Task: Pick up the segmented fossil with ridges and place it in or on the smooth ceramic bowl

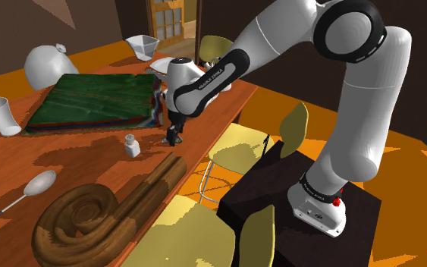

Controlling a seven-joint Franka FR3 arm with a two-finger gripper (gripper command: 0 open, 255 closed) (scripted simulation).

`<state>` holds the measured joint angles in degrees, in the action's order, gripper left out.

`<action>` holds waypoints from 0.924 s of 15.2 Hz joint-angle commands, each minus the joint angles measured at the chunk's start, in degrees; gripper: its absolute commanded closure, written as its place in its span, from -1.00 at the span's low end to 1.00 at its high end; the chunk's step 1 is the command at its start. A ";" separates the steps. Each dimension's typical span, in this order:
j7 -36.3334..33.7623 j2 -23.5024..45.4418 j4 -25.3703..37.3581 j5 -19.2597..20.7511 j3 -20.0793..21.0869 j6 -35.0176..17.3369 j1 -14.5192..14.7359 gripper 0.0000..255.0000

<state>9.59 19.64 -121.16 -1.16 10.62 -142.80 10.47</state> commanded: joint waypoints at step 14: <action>-0.12 0.56 0.18 0.12 -0.04 -0.40 0.11 1.00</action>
<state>9.47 20.20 -120.98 -1.03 10.57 -143.20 10.59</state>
